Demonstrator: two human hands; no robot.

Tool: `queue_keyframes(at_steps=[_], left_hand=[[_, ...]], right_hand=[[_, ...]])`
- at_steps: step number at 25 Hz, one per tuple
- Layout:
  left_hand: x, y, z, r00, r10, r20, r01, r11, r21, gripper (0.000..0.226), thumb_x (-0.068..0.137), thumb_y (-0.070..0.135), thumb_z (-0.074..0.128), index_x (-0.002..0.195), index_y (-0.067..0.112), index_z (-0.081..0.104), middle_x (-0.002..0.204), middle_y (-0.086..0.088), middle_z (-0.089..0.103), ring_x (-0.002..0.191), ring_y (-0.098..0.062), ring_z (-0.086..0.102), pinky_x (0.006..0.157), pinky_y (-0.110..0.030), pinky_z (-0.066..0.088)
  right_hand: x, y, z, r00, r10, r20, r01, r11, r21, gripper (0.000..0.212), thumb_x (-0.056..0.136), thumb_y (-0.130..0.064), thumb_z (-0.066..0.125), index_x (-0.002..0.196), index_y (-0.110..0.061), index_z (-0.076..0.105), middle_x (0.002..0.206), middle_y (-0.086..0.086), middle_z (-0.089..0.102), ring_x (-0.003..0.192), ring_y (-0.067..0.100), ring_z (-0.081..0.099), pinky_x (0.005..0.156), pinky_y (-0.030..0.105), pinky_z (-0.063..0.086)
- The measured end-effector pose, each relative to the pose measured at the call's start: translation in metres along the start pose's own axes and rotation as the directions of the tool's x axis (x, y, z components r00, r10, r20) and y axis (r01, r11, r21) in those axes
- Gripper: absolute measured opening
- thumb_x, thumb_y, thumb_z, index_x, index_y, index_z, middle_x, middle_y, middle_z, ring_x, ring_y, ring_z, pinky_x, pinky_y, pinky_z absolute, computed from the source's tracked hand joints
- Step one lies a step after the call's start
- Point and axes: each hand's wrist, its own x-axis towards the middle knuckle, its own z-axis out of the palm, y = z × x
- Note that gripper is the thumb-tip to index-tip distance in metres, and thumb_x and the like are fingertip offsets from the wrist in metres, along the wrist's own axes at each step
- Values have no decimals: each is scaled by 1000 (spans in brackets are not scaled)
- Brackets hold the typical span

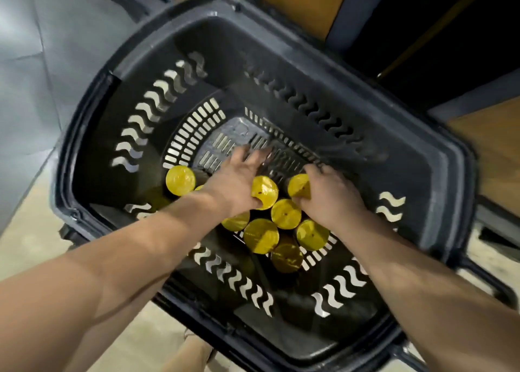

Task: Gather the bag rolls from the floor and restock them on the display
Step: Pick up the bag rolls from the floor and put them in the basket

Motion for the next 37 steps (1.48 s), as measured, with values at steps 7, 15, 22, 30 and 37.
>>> queue_keyframes(at_steps=[7, 15, 22, 30, 37], left_hand=[[-157, 66, -180, 987, 93, -134, -63, 975, 214, 106, 76, 46, 83, 155, 47, 12, 164, -3, 8, 150, -34, 20, 119, -49, 31], [-424, 227, -379, 921, 341, -190, -220, 855, 469, 103, 66, 81, 58, 155, 48, 16, 161, -2, 24, 146, -34, 26, 119, -50, 29], [-538, 360, -421, 747, 587, -313, -296, 714, 634, 93, 79, 72, 63, 155, 46, 17, 164, -2, 14, 148, -32, 20, 119, -48, 28], [-550, 484, -394, 576, 809, -118, -478, 451, 754, 93, 81, 68, 66, 157, 46, 15, 166, -3, 12, 149, -32, 19, 120, -43, 27], [-565, 609, -294, 347, 904, 248, -710, 81, 699, 93, 84, 67, 63, 157, 46, 10, 167, 0, 2, 152, -33, 6, 121, -47, 24]], right_hand=[[-143, -42, -181, 971, -197, -137, 209, 975, 80, 70, 95, -48, 63, 152, -39, 25, 154, -3, 29, 142, 25, 35, 110, 44, 39], [-418, -71, -435, 906, -184, -381, 162, 983, -91, 92, 84, -65, 66, 158, -40, 18, 161, 6, 24, 147, 30, 27, 116, 48, 33], [-583, -26, -529, 734, -56, -677, -20, 994, -104, 89, 81, -65, 67, 156, -41, 25, 155, 9, 34, 141, 30, 36, 113, 41, 36], [-691, 34, -507, 575, 288, -765, -308, 943, 123, 83, 85, -58, 67, 154, -41, 26, 156, 6, 31, 142, 30, 33, 112, 42, 31], [-787, 90, -407, 399, 711, -579, -604, 678, 418, 86, 88, -68, 58, 158, -41, 16, 165, 6, 16, 151, 31, 16, 122, 51, 19]])
